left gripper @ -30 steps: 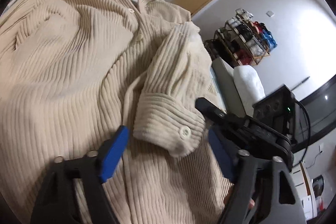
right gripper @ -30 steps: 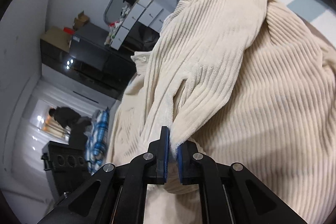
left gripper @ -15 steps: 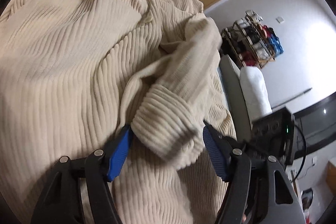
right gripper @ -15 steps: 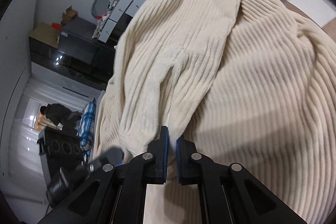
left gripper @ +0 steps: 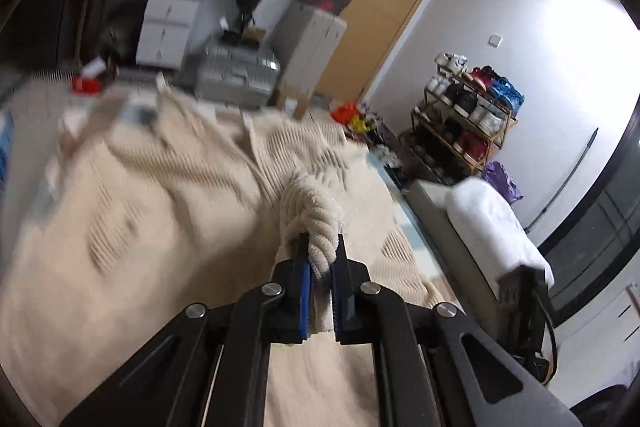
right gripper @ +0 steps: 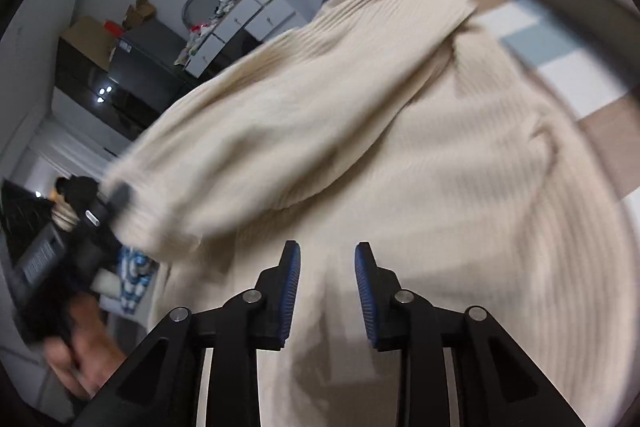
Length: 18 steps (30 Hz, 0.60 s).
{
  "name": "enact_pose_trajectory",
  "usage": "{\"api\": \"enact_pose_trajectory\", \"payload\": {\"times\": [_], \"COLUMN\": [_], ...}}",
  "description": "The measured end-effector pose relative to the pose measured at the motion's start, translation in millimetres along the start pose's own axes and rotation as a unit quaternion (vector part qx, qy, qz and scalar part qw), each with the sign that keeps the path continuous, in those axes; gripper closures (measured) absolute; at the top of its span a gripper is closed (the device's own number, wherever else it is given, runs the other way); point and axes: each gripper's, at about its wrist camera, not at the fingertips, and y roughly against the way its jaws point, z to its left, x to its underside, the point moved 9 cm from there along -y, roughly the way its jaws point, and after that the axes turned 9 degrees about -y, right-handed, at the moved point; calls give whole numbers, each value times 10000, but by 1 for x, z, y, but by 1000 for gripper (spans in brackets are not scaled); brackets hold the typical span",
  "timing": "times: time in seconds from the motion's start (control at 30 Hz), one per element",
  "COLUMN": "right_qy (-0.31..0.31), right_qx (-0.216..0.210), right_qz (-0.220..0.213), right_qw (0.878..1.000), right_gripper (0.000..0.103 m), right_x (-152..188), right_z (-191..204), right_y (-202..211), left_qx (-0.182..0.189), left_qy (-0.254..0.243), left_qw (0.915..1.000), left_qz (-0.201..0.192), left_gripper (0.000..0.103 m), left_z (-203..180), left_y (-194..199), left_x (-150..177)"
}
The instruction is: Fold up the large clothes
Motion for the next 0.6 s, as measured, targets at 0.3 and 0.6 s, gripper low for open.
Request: {"api": "enact_pose_trajectory", "payload": {"times": [0.3, 0.6], "right_qy": [-165, -101], "right_qx": [851, 1527], "right_qz": [-483, -442], "right_qw": [9951, 9872], "right_gripper": [68, 65], "right_x": [-20, -41], "right_z": [-45, -91], "right_y": [31, 34], "left_qx": [-838, -526], "left_qy": [1023, 1092], "left_qw": [9873, 9906], "left_qz": [884, 642], "left_gripper": [99, 99], "left_z": [156, 145], "left_y": [-53, -53], "left_x": [29, 15]}}
